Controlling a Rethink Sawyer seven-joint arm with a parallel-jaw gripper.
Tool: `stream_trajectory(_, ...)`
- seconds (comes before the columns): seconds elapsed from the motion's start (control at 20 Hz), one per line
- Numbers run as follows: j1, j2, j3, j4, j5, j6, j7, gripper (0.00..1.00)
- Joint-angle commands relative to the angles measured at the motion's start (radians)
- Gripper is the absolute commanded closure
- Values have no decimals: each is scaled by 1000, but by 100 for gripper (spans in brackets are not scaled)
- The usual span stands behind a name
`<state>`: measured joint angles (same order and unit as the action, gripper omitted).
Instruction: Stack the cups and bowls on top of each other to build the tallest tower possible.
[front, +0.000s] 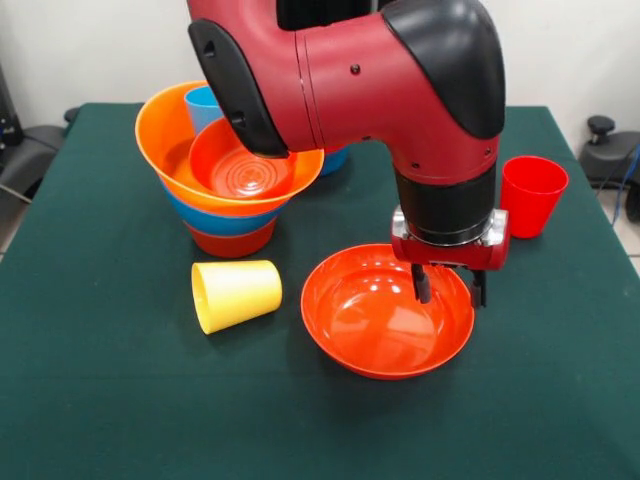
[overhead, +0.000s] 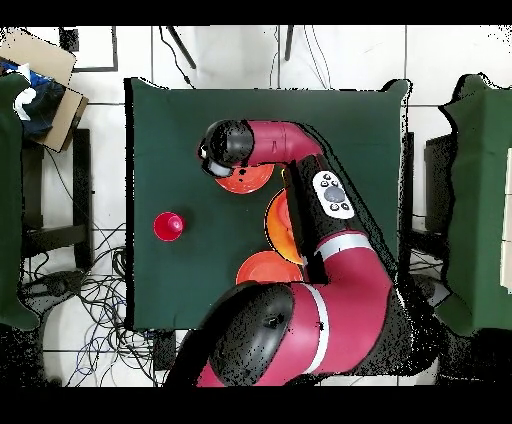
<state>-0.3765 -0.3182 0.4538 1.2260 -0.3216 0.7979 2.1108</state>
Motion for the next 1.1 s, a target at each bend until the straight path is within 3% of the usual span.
stream_trajectory(0.05, 35, 37, -11, -33, -51, -67, -37, 0)
stream_trajectory(1.1, 67, 41, -51, -63, -79, -88, -27, 0)
